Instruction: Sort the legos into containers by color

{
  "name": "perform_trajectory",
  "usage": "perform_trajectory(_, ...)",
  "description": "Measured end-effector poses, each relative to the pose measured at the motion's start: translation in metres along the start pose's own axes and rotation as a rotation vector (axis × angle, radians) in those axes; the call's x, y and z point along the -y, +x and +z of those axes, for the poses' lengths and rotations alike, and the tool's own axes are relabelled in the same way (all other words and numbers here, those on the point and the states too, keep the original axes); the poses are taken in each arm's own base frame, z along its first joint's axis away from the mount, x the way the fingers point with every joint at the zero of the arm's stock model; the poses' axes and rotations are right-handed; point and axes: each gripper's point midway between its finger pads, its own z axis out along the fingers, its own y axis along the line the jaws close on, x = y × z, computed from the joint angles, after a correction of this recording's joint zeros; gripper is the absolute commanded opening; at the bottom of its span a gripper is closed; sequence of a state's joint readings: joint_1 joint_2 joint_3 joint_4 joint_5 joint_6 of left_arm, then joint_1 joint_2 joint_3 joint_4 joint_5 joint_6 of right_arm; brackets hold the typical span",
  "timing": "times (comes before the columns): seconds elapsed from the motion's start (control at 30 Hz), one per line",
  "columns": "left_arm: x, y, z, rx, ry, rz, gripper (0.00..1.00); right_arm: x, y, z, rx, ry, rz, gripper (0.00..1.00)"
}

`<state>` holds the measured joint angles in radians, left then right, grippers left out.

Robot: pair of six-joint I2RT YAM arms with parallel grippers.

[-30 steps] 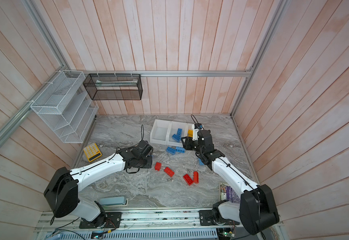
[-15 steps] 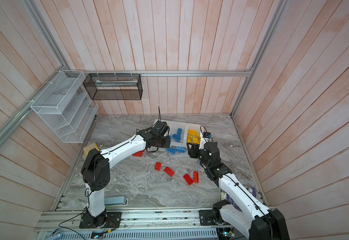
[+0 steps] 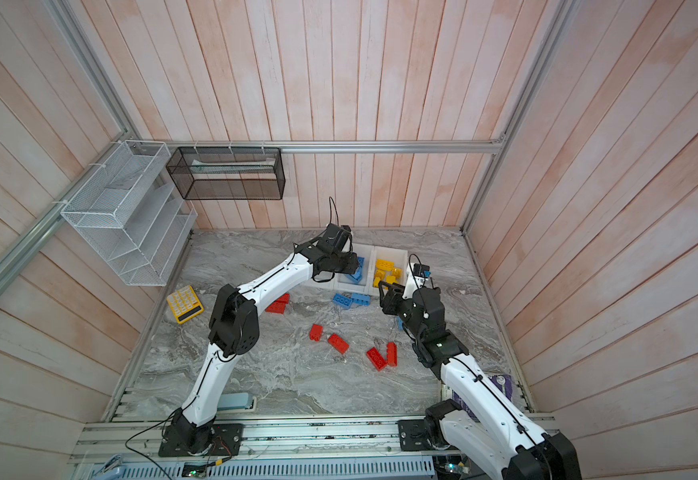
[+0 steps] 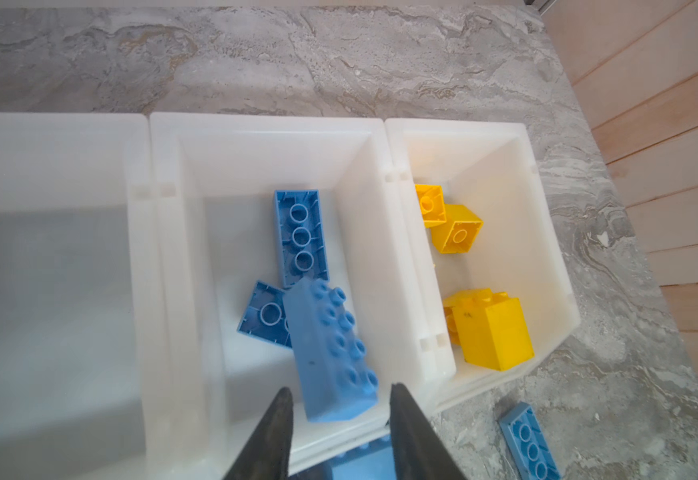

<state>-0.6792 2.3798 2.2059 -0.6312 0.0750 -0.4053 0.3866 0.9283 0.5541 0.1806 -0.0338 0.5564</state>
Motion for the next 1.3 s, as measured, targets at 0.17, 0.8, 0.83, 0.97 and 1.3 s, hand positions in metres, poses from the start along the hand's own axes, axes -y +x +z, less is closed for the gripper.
perform_trajectory(0.17,0.002,-0.007,0.005,0.006,0.009,0.004,0.49,0.003,0.012,0.008,-0.044,0.014,-0.009,0.48)
perform_trajectory(0.8,-0.021,0.034,-0.182,0.238,0.014,-0.079,0.61,-0.044,0.051,0.06,-0.343,-0.057,-0.158,0.57)
perform_trajectory(0.83,-0.025,0.042,-0.191,0.254,0.012,-0.09,0.62,-0.047,0.058,0.065,-0.374,-0.06,-0.174,0.58)
perform_trajectory(0.97,-0.05,0.086,-0.208,0.26,-0.025,-0.131,0.62,-0.058,0.089,0.082,-0.481,-0.066,-0.236,0.6)
perform_trajectory(1.3,-0.1,0.173,-0.226,0.213,-0.136,-0.203,0.64,-0.059,0.154,0.122,-0.675,-0.023,-0.351,0.6)
